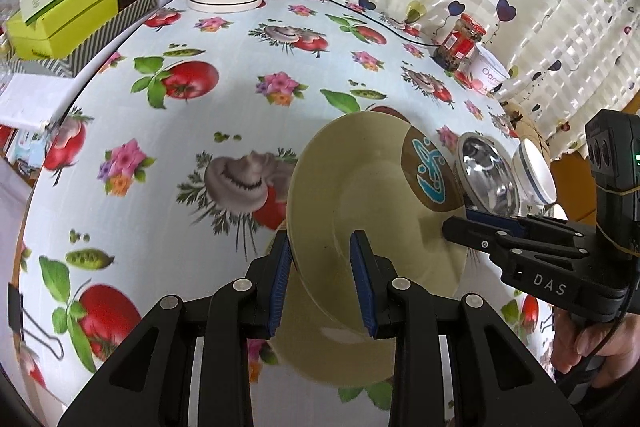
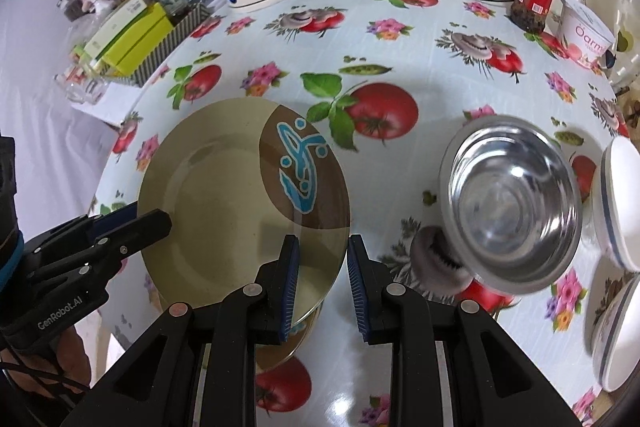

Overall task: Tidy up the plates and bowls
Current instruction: 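Close the right tool on the plate rim beside the left tool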

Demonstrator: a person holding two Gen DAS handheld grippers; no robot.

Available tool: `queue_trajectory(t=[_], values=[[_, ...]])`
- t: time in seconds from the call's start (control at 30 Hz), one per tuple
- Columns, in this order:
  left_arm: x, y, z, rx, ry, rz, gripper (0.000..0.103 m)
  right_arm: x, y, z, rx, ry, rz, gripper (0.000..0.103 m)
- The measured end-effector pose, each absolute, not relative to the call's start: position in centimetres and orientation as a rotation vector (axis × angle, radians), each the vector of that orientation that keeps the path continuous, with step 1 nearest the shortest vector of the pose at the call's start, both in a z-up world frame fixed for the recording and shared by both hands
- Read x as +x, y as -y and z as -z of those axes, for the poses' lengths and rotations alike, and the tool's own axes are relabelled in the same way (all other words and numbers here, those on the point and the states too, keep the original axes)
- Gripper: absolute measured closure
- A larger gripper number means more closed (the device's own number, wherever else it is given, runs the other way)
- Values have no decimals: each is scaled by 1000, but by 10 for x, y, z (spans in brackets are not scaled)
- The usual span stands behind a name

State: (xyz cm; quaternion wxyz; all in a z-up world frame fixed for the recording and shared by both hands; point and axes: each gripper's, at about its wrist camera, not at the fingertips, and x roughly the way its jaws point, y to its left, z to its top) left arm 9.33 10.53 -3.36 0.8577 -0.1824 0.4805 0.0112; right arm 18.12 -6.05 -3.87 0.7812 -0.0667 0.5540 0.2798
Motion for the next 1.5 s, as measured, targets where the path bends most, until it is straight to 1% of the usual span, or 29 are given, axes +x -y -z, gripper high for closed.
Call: queue_trajectory(t=[0.4, 0.93, 1.5], values=[[64, -102, 46, -390, -1041, -45, 72, 153, 59, 51, -162, -1223, -621, 79], [56, -103, 56, -390, -1052, -60, 72, 145, 54, 61, -185, -1242, -623, 79], [50, -111, 55, -408, -999, -73, 72, 143, 59, 54, -170, -1194, -621, 78]])
